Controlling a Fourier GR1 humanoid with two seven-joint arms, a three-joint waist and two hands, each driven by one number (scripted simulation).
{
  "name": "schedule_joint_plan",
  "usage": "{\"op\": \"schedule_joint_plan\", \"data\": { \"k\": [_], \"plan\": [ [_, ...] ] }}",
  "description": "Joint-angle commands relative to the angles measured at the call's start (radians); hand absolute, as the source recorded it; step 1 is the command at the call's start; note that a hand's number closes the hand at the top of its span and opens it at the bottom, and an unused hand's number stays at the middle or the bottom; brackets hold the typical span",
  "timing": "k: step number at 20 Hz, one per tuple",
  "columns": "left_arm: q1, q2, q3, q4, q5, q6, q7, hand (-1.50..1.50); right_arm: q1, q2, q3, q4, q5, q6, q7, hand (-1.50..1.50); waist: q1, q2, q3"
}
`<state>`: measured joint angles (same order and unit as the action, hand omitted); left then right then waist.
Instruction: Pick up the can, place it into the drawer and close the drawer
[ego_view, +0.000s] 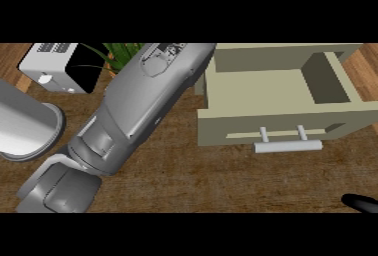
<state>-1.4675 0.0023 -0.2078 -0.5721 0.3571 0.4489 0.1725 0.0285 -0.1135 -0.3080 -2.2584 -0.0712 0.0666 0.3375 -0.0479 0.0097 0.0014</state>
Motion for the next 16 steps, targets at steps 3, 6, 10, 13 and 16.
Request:
{"op": "schedule_joint_plan", "data": {
  "k": [3, 6, 10, 13, 16],
  "plan": [
    [-0.1, -0.002, -0.062, 0.125, 0.057, 0.046, -0.002, 1.5, -0.001, 0.009, 0.037, -0.002, 0.015, 0.005, 0.007, -1.5, -0.025, 0.004, 0.001],
    [-0.091, -0.002, -0.074, 0.16, 0.087, 0.042, -0.066, 1.5, -0.086, -0.026, 0.013, 0.036, -0.001, -0.011, 0.035, -1.5, -0.033, 0.01, 0.001],
    [-0.128, -0.002, -0.09, 0.21, 0.094, 0.095, -0.074, 1.5, -0.088, -0.032, -0.009, 0.09, -0.01, 0.0, -0.012, -1.5, -0.035, 0.012, 0.002],
    [-0.135, -0.002, -0.102, 0.256, 0.091, 0.125, -0.095, -1.5, -0.095, -0.042, 0.003, 0.023, -0.011, -0.008, 0.052, -1.5, -0.045, 0.013, 0.001],
    [-0.125, -0.002, -0.135, 0.235, 0.134, 0.183, -0.087, -1.5, -0.08, -0.045, 0.014, 0.032, -0.014, 0.012, 0.047, -1.5, -0.058, 0.012, 0.002]
  ]
}}
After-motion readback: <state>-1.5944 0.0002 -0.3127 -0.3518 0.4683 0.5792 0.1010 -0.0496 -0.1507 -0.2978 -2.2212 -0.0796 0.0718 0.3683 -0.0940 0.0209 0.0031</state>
